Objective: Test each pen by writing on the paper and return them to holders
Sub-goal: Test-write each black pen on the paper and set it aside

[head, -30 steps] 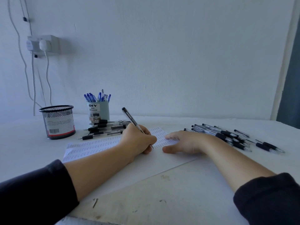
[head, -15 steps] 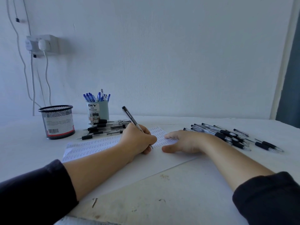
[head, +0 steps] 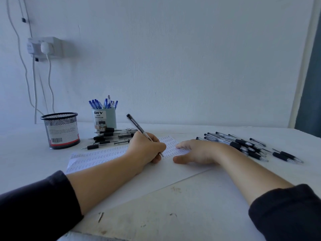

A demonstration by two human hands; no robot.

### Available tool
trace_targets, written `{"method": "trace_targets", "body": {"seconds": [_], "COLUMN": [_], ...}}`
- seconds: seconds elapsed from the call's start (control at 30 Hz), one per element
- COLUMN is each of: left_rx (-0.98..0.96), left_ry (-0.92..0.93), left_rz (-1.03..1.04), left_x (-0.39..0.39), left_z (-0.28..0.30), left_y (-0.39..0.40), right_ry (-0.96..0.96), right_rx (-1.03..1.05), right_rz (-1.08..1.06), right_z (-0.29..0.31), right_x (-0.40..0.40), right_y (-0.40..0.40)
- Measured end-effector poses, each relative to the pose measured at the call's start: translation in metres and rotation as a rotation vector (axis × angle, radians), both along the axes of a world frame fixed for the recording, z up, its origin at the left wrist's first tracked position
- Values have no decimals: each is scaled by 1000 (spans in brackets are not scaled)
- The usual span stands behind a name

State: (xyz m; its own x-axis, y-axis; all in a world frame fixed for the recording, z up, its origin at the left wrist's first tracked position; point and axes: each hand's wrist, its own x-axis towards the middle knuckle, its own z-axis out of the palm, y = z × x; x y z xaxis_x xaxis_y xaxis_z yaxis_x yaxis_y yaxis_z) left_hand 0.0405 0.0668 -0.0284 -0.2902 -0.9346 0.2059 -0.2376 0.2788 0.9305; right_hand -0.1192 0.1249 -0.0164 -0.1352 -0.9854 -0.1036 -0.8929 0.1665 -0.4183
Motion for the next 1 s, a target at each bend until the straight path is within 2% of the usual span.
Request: {"method": "trace_targets", "body": {"seconds": [0.13, 0.23, 0.37, 0.6, 1.0], "left_rx": [145, 206, 221, 257, 269], "left_ry": [279, 380, 429, 504, 464], "left_rz": [-25, 13, 121, 107, 120], "left_x": [6, 11, 18, 20, 21], "left_z": [7, 13, 21, 22, 23], "left_y": [-4, -8, -11, -9, -4], "right_ry": [4, 12, 16, 21, 28], "right_rx": [-8, -8, -5, -3, -3], "right_rz": [-4, -1, -2, 14, 27], "right_z": [0, 0, 0, 0, 0], "right_x": [0, 0, 0, 0, 0], "right_y": [1, 1, 1, 2, 1]}}
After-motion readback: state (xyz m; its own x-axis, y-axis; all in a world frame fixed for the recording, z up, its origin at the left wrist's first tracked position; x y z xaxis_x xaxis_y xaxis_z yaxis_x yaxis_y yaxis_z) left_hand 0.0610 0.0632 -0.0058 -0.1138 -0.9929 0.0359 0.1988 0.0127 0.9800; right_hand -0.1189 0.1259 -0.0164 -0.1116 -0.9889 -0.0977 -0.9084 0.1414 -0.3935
